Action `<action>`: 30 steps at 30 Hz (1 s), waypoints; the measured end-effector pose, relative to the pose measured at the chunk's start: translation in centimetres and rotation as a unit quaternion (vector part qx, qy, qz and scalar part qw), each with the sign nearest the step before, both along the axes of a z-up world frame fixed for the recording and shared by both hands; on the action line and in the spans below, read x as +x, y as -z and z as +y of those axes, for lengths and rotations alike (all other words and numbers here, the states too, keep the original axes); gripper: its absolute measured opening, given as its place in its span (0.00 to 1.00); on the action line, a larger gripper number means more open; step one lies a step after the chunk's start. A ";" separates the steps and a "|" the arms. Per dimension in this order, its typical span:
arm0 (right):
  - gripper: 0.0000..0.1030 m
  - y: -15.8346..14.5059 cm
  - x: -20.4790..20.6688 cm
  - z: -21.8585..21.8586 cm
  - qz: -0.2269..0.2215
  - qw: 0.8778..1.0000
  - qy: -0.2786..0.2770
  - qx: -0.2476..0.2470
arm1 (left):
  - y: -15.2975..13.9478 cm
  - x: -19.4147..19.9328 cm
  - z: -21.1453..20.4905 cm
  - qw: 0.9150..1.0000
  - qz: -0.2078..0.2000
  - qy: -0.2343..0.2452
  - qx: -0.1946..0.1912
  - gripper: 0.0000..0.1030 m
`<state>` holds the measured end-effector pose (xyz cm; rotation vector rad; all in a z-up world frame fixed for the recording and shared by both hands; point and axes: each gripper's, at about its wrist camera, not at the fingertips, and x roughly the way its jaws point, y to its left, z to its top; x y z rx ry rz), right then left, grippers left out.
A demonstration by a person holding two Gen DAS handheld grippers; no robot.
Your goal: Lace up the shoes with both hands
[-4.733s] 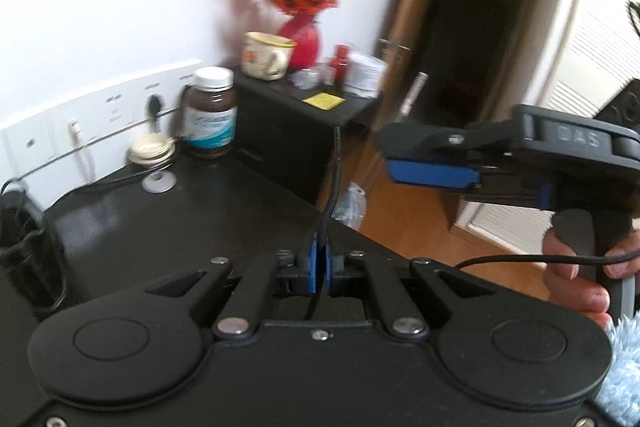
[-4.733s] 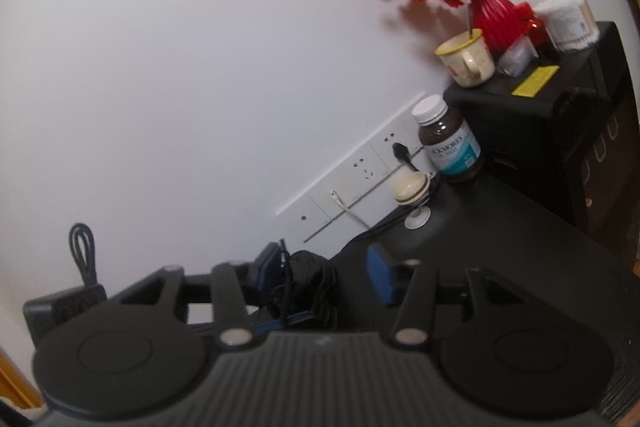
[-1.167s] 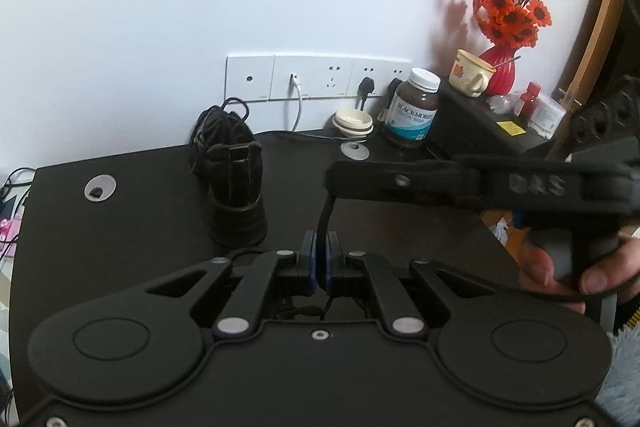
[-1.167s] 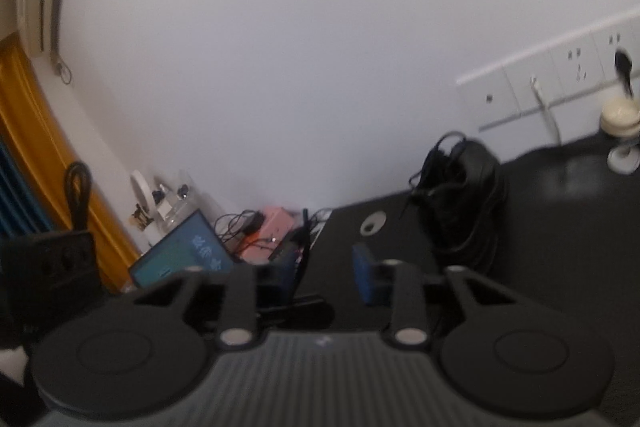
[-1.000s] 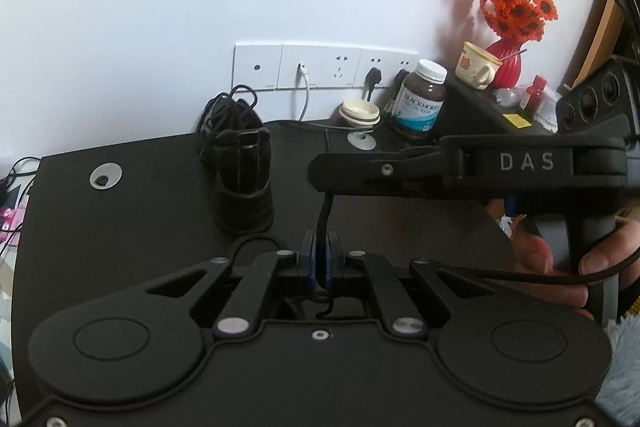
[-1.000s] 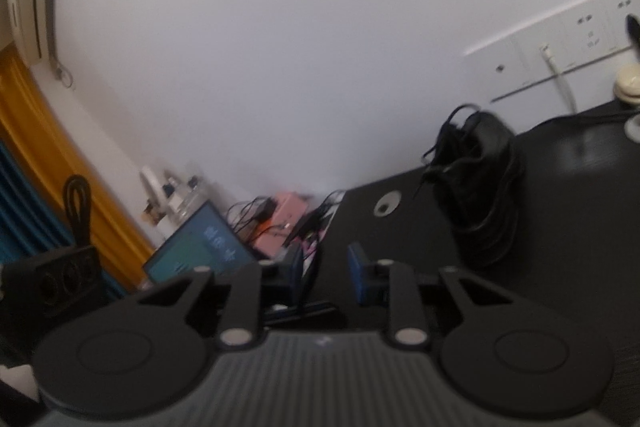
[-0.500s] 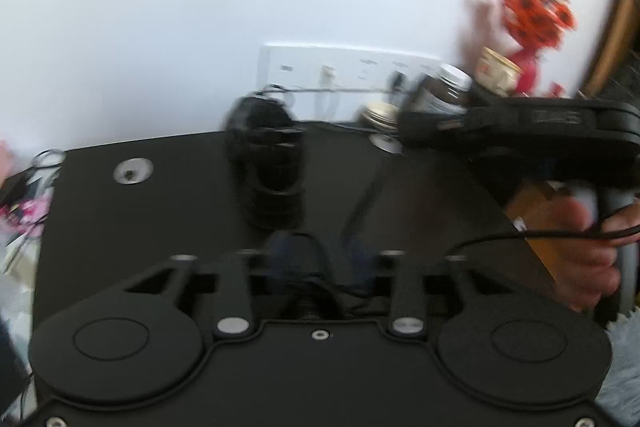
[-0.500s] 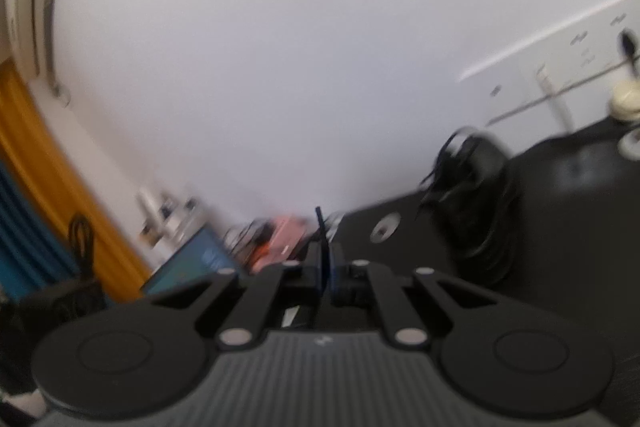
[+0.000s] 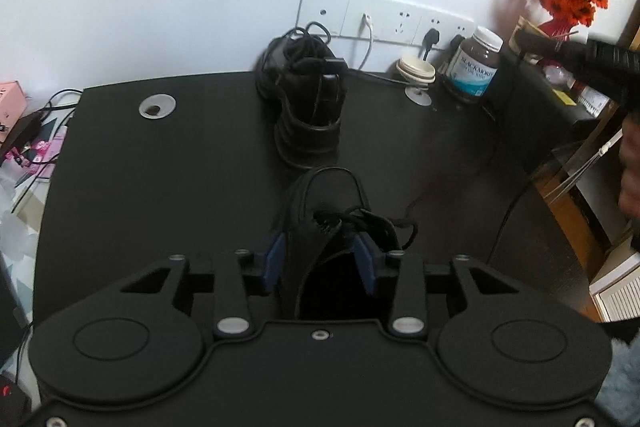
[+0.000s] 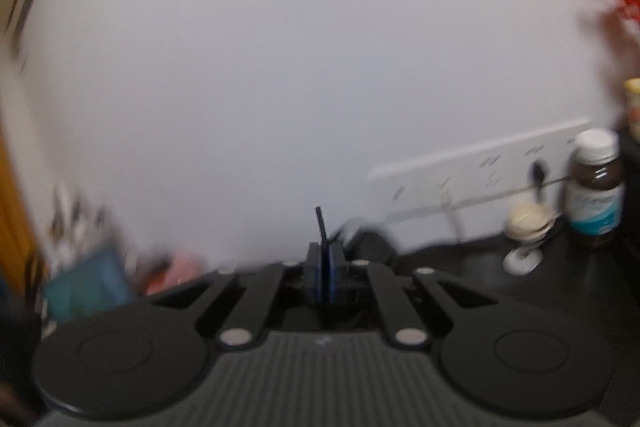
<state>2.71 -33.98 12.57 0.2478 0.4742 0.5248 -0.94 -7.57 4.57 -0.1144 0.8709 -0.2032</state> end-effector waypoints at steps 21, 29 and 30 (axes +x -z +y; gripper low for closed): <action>0.04 6.5 -0.6 11.6 0.090 0.966 -0.189 -0.152 | 4.0 1.5 5.3 0.985 0.029 -0.061 -0.158 0.16; 0.04 6.6 1.5 14.4 0.181 0.939 -0.222 -0.190 | 5.4 1.4 6.8 0.974 0.036 -0.080 -0.210 0.17; 0.04 6.5 2.0 14.7 0.202 0.936 -0.219 -0.190 | 5.5 1.3 6.9 0.973 0.036 -0.082 -0.213 0.17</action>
